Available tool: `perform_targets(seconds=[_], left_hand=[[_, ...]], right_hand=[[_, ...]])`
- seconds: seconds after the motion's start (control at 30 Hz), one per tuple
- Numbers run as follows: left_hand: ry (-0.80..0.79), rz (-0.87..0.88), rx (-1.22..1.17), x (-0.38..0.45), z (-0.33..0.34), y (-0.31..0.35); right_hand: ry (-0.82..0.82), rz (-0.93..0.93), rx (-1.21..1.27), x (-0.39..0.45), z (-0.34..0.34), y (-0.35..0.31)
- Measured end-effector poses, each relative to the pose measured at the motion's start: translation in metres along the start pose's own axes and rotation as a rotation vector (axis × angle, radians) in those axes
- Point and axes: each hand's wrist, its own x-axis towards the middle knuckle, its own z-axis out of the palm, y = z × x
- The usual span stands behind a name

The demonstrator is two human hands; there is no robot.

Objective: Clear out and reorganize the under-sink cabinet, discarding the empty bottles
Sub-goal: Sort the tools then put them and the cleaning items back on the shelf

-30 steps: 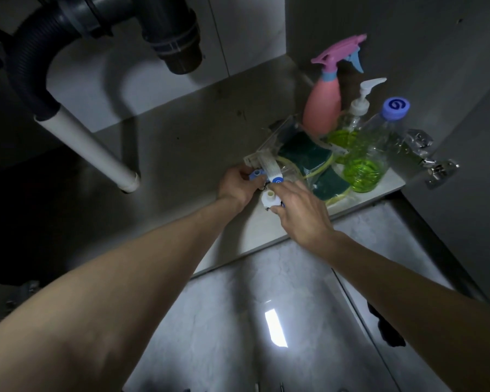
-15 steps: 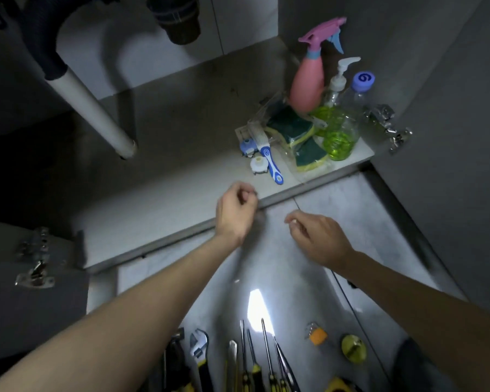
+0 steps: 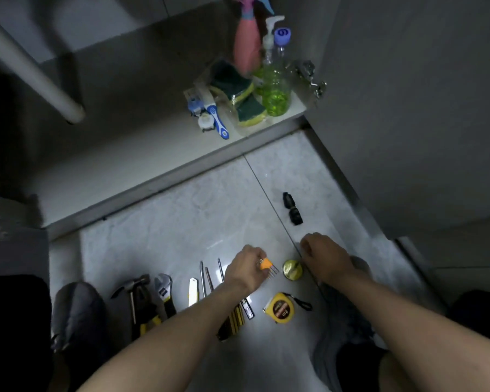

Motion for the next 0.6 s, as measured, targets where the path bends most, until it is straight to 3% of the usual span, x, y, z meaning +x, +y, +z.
perform_targets(seconds=[0.27, 0.37, 0.6], left_hand=[[0.037, 0.015, 0.156, -0.01, 0.014, 0.005], [0.019, 0.056, 0.226, -0.01, 0.014, 0.009], [0.027, 0.059, 0.277, -0.003, 0.006, 0.017]], right_hand=[[-0.155, 0.003, 0.027, -0.007, 0.008, 0.002], [-0.226, -0.061, -0.073, -0.01, 0.017, -0.002], [-0.119, -0.098, -0.205, -0.011, 0.036, -0.017]])
